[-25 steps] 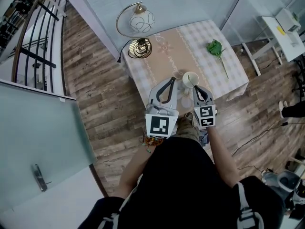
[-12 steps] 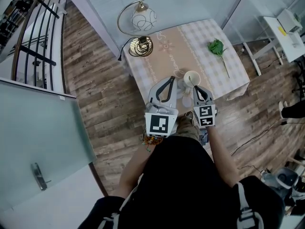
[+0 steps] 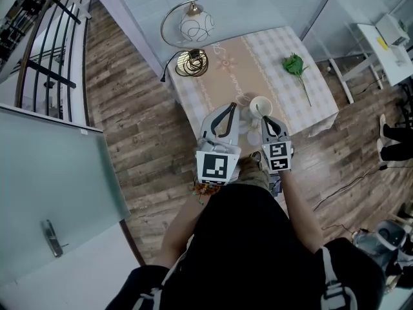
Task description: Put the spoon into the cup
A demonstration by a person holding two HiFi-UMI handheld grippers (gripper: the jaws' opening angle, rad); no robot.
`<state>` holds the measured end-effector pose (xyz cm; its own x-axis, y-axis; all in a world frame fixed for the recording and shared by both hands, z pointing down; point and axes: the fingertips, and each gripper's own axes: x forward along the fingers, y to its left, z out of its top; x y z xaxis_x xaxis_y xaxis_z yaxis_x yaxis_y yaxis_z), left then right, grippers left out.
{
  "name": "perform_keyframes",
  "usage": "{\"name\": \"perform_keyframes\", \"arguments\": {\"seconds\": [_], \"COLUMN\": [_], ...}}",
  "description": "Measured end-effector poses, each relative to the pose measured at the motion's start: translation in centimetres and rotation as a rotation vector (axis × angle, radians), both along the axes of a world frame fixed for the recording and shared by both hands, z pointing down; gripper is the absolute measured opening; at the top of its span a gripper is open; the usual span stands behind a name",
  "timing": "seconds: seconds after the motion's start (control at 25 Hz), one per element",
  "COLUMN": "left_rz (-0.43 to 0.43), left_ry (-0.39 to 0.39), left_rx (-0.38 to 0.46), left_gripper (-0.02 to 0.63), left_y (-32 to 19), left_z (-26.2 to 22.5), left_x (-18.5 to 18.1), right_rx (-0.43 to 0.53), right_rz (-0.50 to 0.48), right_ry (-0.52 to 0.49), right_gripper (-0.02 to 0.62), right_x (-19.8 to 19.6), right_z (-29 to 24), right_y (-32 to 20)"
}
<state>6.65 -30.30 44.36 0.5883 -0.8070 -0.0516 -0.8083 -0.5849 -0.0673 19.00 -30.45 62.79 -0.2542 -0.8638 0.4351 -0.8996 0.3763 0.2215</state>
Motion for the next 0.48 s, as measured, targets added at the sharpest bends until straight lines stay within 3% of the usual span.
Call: {"name": "perform_keyframes", "arguments": {"seconds": [0.48], "left_rz": [-0.005], "left_ry": [-0.004], "left_rx": [-0.004], "left_gripper": [0.018], "left_y": [0.07], "left_z": [0.31], "left_x": [-0.24], "right_rx": [-0.008], "right_rz": [-0.010], "right_ry": [-0.013], "right_gripper": [0.011], "right_x": [-0.41], "right_z": [0.38], "right_y": [0.04]}}
